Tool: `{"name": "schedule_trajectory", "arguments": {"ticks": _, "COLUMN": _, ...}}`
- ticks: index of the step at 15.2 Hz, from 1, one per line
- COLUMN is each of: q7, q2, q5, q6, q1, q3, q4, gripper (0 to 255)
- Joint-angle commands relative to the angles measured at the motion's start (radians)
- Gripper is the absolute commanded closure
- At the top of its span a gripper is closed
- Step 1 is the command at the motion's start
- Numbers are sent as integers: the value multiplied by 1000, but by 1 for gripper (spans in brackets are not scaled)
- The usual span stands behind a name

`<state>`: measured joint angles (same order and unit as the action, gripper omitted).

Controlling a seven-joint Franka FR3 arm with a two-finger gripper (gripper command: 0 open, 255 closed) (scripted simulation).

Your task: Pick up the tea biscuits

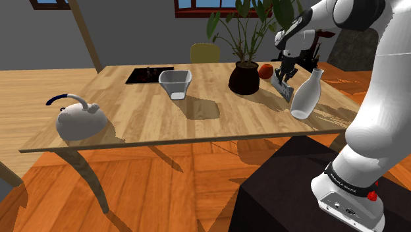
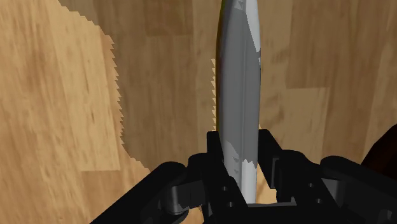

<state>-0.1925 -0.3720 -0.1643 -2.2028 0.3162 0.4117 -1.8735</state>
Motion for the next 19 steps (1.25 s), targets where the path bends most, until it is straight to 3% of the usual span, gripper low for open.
{"name": "schedule_trajectory", "arguments": {"ticks": 1, "q7": 0, "q2": -1, "q5": 0, "q6": -1, "q1": 0, "q3": 0, "q4": 0, "gripper": 255}}
{"name": "schedule_trajectory", "arguments": {"ticks": 19, "q7": 31, "q2": 95, "q5": 52, "q6": 171, "q1": -16, "q3": 21, "q4": 84, "gripper": 255}}
